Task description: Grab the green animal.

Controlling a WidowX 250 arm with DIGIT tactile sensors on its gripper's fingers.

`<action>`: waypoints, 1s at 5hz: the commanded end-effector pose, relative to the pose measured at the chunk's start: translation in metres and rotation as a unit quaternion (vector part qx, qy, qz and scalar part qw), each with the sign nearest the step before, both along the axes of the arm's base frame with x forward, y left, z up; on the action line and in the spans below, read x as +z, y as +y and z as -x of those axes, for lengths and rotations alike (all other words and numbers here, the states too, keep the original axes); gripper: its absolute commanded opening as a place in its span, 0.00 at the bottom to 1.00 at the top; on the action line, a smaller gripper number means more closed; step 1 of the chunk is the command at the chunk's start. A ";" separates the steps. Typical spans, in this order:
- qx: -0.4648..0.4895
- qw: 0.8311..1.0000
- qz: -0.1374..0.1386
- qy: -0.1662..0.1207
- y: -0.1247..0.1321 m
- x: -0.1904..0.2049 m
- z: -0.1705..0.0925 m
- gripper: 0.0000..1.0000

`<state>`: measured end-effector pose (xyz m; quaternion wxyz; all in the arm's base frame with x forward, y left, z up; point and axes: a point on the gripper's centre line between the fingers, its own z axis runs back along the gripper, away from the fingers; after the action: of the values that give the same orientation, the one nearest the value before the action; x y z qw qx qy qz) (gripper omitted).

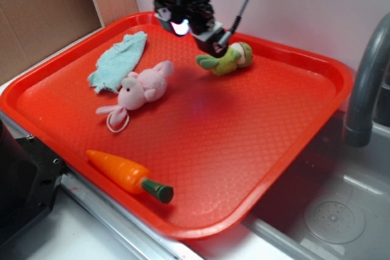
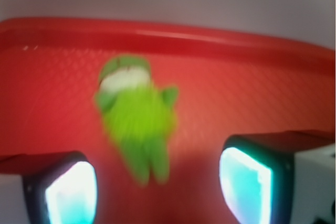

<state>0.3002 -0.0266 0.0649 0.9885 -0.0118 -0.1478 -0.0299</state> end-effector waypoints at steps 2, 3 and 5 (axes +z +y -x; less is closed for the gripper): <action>-0.075 0.996 0.040 -0.023 -0.006 -0.021 -0.051 0.00; -0.069 0.997 0.041 -0.018 -0.007 -0.023 -0.049 0.00; -0.056 0.998 -0.006 -0.003 -0.017 0.014 -0.021 0.00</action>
<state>0.3135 -0.0393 0.0586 0.9894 -0.0160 -0.1168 -0.0847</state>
